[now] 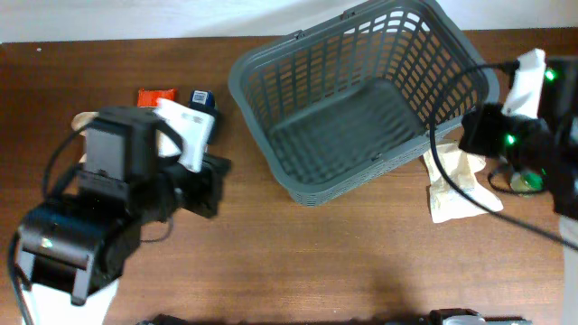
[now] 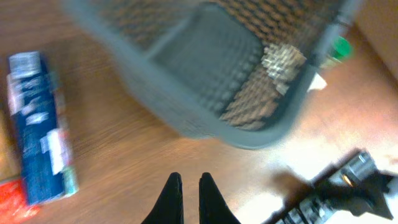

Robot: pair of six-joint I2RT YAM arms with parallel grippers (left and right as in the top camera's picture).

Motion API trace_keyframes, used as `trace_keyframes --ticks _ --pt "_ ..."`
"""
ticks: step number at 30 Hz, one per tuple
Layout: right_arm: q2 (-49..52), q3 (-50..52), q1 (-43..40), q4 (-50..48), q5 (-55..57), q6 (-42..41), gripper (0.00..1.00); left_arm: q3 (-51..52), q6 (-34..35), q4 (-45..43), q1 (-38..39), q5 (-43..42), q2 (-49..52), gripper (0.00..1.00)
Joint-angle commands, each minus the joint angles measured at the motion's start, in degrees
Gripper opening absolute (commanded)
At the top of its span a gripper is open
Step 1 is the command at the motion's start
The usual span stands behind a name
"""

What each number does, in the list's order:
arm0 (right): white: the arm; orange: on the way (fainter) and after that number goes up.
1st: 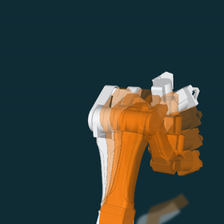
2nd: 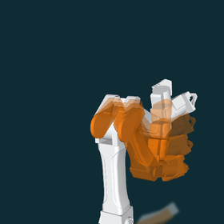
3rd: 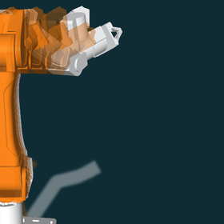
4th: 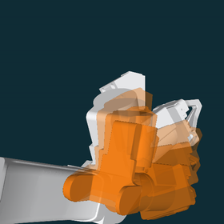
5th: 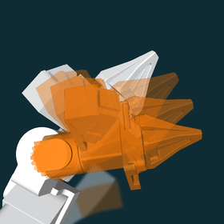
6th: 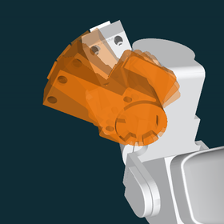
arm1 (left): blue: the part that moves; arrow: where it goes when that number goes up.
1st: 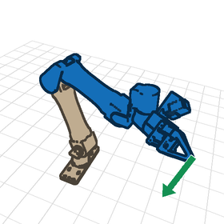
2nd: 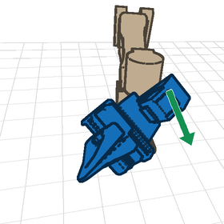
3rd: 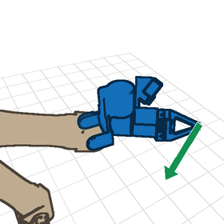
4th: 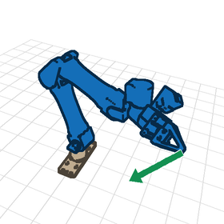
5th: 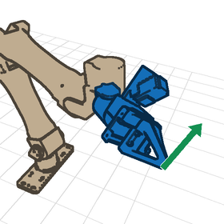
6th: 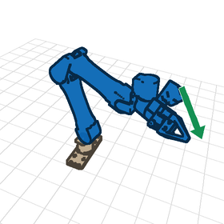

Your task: Pack container

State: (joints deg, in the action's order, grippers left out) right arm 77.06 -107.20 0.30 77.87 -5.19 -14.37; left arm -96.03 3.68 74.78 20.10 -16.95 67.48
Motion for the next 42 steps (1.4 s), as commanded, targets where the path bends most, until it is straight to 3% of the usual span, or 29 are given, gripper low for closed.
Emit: trace_keyframes --ticks 1,4,13,32,35,42 --pt "1.51 -0.52 -0.37 -3.15 2.16 0.44 0.04 -2.93 -0.44 1.86 8.96 4.17 -0.20 0.02" --pt "4.00 -0.50 -0.79 -8.26 4.83 0.42 0.04 -3.10 3.06 3.87 20.33 9.49 0.42 0.02" --pt "10.49 -0.50 -4.90 -9.66 3.56 0.48 0.04 -3.15 1.77 6.25 34.71 19.17 12.09 0.02" --pt "19.34 -0.44 -4.92 -7.82 3.54 0.63 0.04 -3.13 -3.37 0.79 36.00 19.96 24.57 0.02" --pt "19.54 -0.33 -4.92 -6.86 3.54 0.63 0.04 -3.13 -3.34 0.66 35.98 23.63 25.51 0.02" --pt "19.54 -0.33 -4.92 -2.16 3.54 0.63 0.04 -3.13 -3.34 0.81 30.64 26.03 25.79 0.02"
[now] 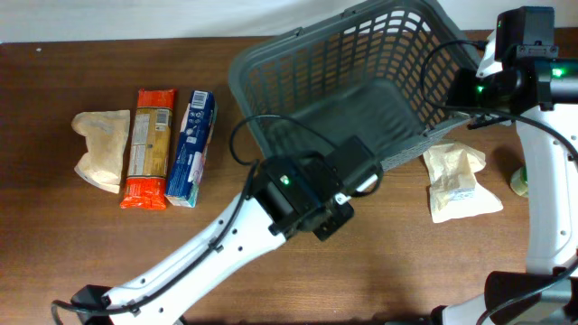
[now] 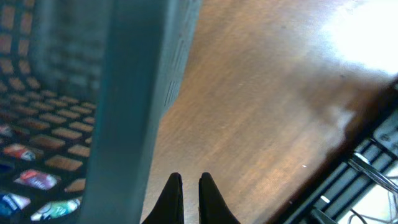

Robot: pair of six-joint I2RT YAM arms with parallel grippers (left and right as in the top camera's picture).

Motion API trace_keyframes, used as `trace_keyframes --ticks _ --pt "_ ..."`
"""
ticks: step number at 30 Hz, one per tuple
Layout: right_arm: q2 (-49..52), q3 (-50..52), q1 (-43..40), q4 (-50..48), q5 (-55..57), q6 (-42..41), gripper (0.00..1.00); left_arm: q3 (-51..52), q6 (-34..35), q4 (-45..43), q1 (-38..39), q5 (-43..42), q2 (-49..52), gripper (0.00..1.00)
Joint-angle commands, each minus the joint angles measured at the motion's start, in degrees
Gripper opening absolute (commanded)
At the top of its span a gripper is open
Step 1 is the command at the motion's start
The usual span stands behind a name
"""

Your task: Pack container

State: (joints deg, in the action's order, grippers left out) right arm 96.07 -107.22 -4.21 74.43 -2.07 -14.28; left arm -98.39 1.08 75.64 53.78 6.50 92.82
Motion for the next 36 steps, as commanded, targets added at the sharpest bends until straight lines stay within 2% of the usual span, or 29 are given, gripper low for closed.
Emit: trace_keyframes --ticks 1,15,19,23,27,32,36 --pt "0.52 -0.31 -0.42 1.97 0.42 0.55 0.04 -0.76 -0.74 -0.04 -4.68 2.58 0.46 0.02" --pt "0.52 -0.31 -0.31 6.67 0.39 0.57 0.04 -0.76 -0.72 -1.73 -19.65 2.56 0.50 0.02" --pt "-0.02 -0.66 -0.33 4.09 -0.04 1.92 0.04 -0.76 -0.70 -0.92 -20.57 2.69 0.46 0.02" --pt "-1.51 -3.82 -1.22 -0.85 -0.02 5.25 0.04 -0.79 5.16 5.62 -21.20 11.91 0.20 0.02" --pt "-1.51 -6.38 -7.23 -4.31 -0.63 1.31 0.04 -0.79 7.39 9.14 -23.80 11.72 0.02 0.02" --pt "-1.49 -6.36 -18.93 -7.78 -9.99 1.38 0.04 -0.76 8.37 9.29 -26.80 11.76 -0.04 0.02" --pt "-0.63 -6.36 -24.74 -8.72 -11.65 1.36 0.04 -0.76 8.39 9.25 -29.77 11.74 -0.04 0.02"
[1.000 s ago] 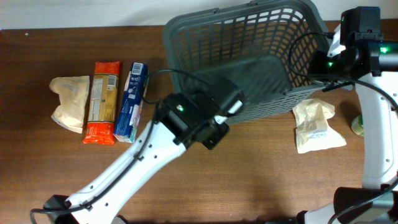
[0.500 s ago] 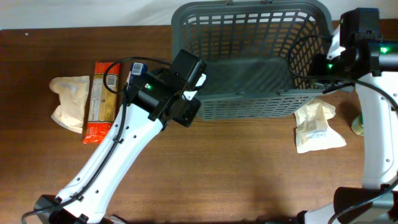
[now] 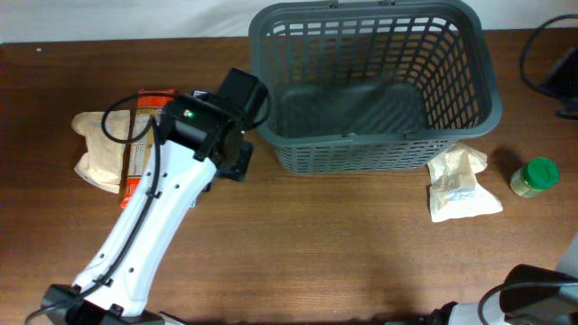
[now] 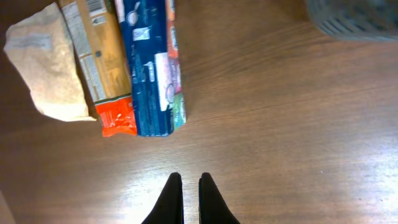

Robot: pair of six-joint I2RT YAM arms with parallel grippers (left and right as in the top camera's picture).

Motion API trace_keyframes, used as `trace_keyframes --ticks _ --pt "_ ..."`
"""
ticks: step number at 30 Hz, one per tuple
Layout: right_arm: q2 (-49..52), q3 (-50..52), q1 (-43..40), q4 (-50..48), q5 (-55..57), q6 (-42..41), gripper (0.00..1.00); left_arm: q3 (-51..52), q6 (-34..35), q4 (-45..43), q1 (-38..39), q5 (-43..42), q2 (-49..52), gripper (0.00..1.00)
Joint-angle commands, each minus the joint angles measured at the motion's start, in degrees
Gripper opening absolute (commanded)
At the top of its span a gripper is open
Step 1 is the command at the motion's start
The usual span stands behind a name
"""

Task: Pack container
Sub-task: 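Move the left gripper to the blue box and grasp it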

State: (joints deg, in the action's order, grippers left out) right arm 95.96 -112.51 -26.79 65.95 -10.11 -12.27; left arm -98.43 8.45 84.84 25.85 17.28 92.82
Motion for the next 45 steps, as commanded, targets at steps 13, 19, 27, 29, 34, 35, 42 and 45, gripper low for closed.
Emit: trace_keyframes --ticks 13,19,27,29,34,35,42,45 --pt "10.54 -1.05 7.32 -2.49 -6.19 -3.21 0.04 -0.72 2.71 -0.33 -14.38 -1.07 -0.04 0.02" --pt "10.60 -1.05 15.52 -3.74 -5.75 -3.04 0.04 -0.72 2.69 -0.33 -20.59 -2.08 -0.04 0.02" --pt "10.60 -1.07 20.57 -4.26 -5.68 -3.23 0.04 -0.72 2.67 -0.17 -26.43 -2.05 -0.04 0.02" --pt "10.38 -1.09 19.96 -4.28 -3.10 -3.28 0.04 -0.72 2.69 -0.15 -27.41 -2.05 -0.04 0.02" --pt "6.38 -1.09 14.32 -3.34 -3.23 -3.26 0.04 -0.72 1.88 -1.33 -27.89 -3.52 -0.02 0.09" --pt "4.98 -1.09 13.20 -3.08 -3.23 -3.26 0.04 -0.72 0.13 -2.32 -27.89 -4.57 -0.02 0.13" --pt "-9.33 -1.09 -0.15 1.46 -3.15 -3.26 0.04 -0.72 -6.95 -8.87 -27.89 -5.42 0.70 0.41" --pt "-13.07 -1.09 -8.92 4.24 -1.79 -3.23 0.12 -0.72 -12.76 -9.22 -28.00 -11.80 3.32 0.41"
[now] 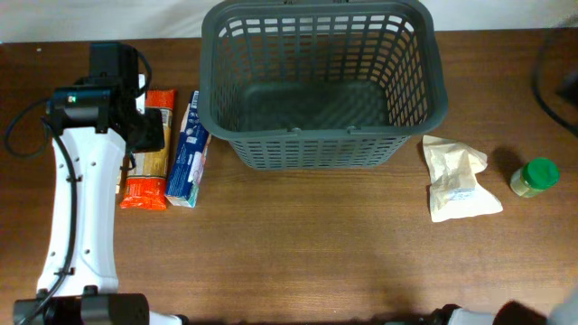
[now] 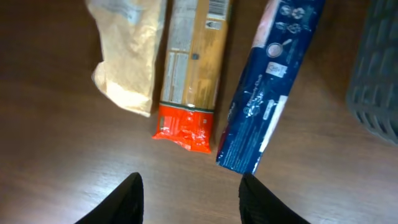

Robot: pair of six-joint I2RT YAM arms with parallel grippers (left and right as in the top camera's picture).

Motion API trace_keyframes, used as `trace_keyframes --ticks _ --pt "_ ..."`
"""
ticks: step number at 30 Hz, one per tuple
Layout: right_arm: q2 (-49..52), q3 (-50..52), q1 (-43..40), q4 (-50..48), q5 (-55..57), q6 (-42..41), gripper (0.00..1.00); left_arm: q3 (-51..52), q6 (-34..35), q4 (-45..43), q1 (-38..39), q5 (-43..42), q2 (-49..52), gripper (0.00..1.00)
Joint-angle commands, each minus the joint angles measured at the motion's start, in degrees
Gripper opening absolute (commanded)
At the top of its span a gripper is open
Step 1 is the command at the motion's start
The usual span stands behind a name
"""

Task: Pack container
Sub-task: 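Move the left gripper to the blue box and grasp it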

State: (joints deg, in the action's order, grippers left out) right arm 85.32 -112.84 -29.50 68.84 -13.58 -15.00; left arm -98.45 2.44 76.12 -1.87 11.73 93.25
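The grey plastic basket (image 1: 411,99) stands empty at the back middle of the table. To its left lie three packs side by side: a beige bag (image 2: 127,56), an orange pack (image 1: 149,153) and a blue pack (image 1: 190,149). My left gripper (image 1: 147,133) hovers over them. In the left wrist view the left gripper (image 2: 194,199) is open with nothing between its fingers, above bare wood just short of the orange pack (image 2: 193,68) and blue pack (image 2: 267,87). My right gripper is out of view.
A second beige bag (image 1: 456,176) and a green-lidded jar (image 1: 533,176) lie right of the basket. The basket's wall (image 2: 376,87) shows at the right edge of the left wrist view. My left arm (image 1: 77,208) runs along the table's left side.
My left gripper was shut over the wood by the blue pack's near end. It is now open and further left, over the packs. The basket stands further left.
At first the basket sat skewed, with my shut left gripper by the packs and the right arm at the basket's right. Then the shut left gripper was at the basket's near rim. Later the basket stood square. Now it is further left and the gripper is open.
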Motion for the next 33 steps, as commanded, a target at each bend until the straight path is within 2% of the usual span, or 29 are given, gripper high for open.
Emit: trace_keyframes --ticks 1,2,3,4,5,6,9,16,22,25,26,27,28,29,31,33 --pt "-2.80 -0.76 -8.41 1.92 2.80 -0.50 0.25 -0.70 -8.81 -0.70 -0.28 -8.85 3.74 0.41" --pt "-3.02 -0.76 -11.32 2.60 3.96 -0.50 0.41 -0.70 -10.78 -0.92 -0.28 -11.19 5.14 0.45" --pt "-2.99 -0.76 -13.77 3.21 3.82 -0.52 0.73 -0.70 -11.61 -1.01 -0.28 -12.26 6.25 0.55" --pt "-2.86 -0.74 -15.80 3.89 3.69 -0.52 0.99 -0.70 -11.80 -1.14 -0.28 -12.63 7.74 0.66" --pt "-2.69 -0.74 -17.38 4.42 3.74 -0.50 0.99 -0.70 -11.82 -1.14 -0.28 -12.70 9.92 0.75" --pt "-2.56 -0.74 -18.27 4.57 3.74 -0.50 0.99 -0.70 -11.85 -1.14 -0.28 -12.90 10.67 0.78" --pt "-2.03 -0.74 -19.89 4.57 3.74 -0.50 0.99 -0.70 -17.77 -1.07 -0.28 -19.58 16.11 0.85" --pt "-1.57 -0.74 -19.87 4.59 3.74 -0.50 0.99 -0.70 -21.68 -3.78 -0.28 -18.97 25.24 0.85" --pt "-1.57 -0.74 -19.87 4.59 3.74 -0.50 0.99 -0.70 -21.81 -9.18 -0.28 -11.93 32.79 0.85" --pt "-1.57 -0.74 -19.87 4.57 3.74 -0.50 0.99 -0.70 -21.79 -10.34 -0.28 -11.69 35.17 0.84" --pt "-1.57 -0.74 -19.87 4.59 3.74 -0.50 0.99 -0.70 -21.73 -10.58 -0.28 -11.69 36.13 0.76" --pt "-1.57 -0.74 -19.87 4.61 3.74 -0.50 0.99 -0.70 -21.11 -10.49 -0.26 -11.69 36.44 0.59" --pt "-1.57 -0.74 -19.87 4.70 3.74 -0.50 0.99 -0.70 -20.33 -10.36 -0.26 -11.72 36.72 0.25" --pt "-1.57 -0.74 -19.87 4.72 3.74 -0.50 0.99 -0.76 -18.40 -10.34 -0.28 -11.72 36.72 0.02" --pt "-1.57 -0.74 -19.87 4.70 3.74 -0.50 0.99 -2.99 -15.02 -8.87 -0.28 -11.74 36.65 0.02" --pt "-1.57 -0.74 -19.87 4.72 3.74 -0.50 0.99 -7.72 -14.45 -6.16 -0.28 -11.74 36.65 0.02"
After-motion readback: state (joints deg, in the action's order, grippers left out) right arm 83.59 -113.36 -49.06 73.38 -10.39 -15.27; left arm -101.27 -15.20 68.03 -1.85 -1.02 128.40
